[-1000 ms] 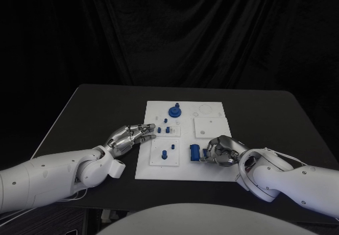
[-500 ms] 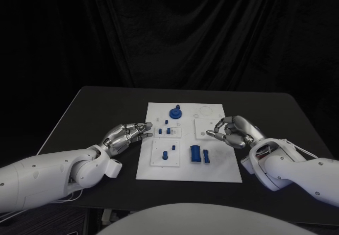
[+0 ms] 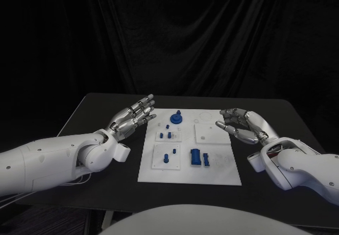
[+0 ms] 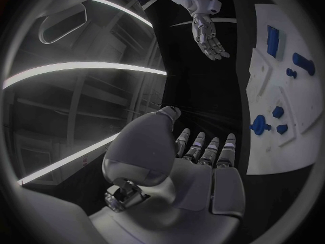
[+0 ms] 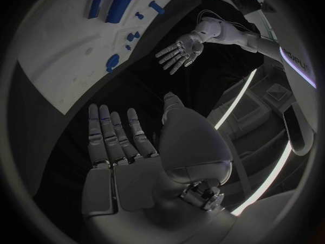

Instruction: Assemble the parts on the task board

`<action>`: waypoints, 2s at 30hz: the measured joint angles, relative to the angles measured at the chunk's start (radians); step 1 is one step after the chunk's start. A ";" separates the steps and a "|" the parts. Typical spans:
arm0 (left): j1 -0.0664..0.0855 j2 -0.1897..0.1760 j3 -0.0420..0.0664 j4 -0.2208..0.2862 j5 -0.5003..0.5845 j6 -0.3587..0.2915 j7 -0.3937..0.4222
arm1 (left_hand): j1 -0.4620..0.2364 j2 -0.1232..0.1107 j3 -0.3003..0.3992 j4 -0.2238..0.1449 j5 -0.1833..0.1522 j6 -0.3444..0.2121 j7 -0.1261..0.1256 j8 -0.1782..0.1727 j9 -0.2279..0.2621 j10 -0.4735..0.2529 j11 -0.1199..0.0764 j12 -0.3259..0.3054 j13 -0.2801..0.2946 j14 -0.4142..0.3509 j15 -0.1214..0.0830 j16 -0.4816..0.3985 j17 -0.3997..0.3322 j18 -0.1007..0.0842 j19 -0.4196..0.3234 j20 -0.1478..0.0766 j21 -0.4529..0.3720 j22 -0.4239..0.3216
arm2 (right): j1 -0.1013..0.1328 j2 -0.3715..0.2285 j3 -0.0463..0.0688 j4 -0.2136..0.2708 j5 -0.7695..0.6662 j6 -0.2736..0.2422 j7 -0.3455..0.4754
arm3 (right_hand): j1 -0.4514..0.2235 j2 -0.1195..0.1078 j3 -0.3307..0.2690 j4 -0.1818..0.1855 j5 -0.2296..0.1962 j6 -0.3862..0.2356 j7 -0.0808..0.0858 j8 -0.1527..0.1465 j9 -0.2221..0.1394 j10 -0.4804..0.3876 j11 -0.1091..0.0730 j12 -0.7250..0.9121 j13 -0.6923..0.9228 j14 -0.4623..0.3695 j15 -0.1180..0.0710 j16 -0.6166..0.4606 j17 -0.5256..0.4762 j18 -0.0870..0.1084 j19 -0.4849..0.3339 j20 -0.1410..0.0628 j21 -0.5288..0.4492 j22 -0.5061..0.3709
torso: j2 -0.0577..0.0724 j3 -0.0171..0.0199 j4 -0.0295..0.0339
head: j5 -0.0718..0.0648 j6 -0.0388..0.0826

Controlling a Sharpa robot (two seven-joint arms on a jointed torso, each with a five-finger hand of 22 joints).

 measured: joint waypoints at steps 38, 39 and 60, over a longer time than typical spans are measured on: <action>0.003 0.150 0.136 0.002 0.027 -0.327 -0.069 | -0.817 -0.027 -0.137 -0.163 -0.386 -0.180 0.064 -0.021 -0.025 -0.019 -0.046 -0.195 -0.028 -0.008 -0.141 -0.031 -0.008 -0.075 -0.034 -0.188 -0.015 -0.123 | -0.051 0.161 0.195 -0.127 0.497 0.035 0.248 | -0.699 -0.027 0.126 -0.170 -0.189 -0.408 -0.127 -0.310 -0.221 -0.224 -0.279 -0.450 -0.363 -0.433 -0.179 -0.323 -0.278 -0.076 -0.334 -0.157 -0.036 -0.460 | 0.001 0.0081 -0.0057 | -0.067 0.190; 0.003 0.156 0.148 0.007 0.031 -0.364 -0.077 | -0.837 -0.037 -0.137 -0.171 -0.394 -0.182 0.065 -0.021 -0.025 -0.019 -0.046 -0.195 -0.028 -0.008 -0.141 -0.031 -0.008 -0.089 -0.034 -0.197 -0.015 -0.123 | -0.055 0.171 0.207 -0.133 0.528 0.026 0.251 | -0.720 -0.027 0.126 -0.176 -0.194 -0.409 -0.125 -0.315 -0.221 -0.225 -0.280 -0.461 -0.364 -0.433 -0.186 -0.332 -0.278 -0.076 -0.334 -0.163 -0.036 -0.466 | 0.004 0.0083 -0.0047 | -0.071 0.201; 0.005 0.193 0.210 0.039 0.081 -0.716 -0.161 | -1.119 -0.120 -0.127 -0.274 -0.533 -0.182 0.090 -0.021 -0.025 -0.021 -0.044 -0.195 -0.028 -0.012 -0.144 -0.031 -0.008 -0.142 -0.033 -0.245 -0.019 -0.123 | -0.064 0.204 0.245 -0.155 0.744 -0.049 0.275 | -0.995 -0.026 0.129 -0.280 -0.293 -0.409 -0.125 -0.336 -0.222 -0.224 -0.286 -0.530 -0.365 -0.435 -0.270 -0.377 -0.279 -0.075 -0.336 -0.270 -0.036 -0.473 | 0.027 0.0096 0.0030 | -0.101 0.265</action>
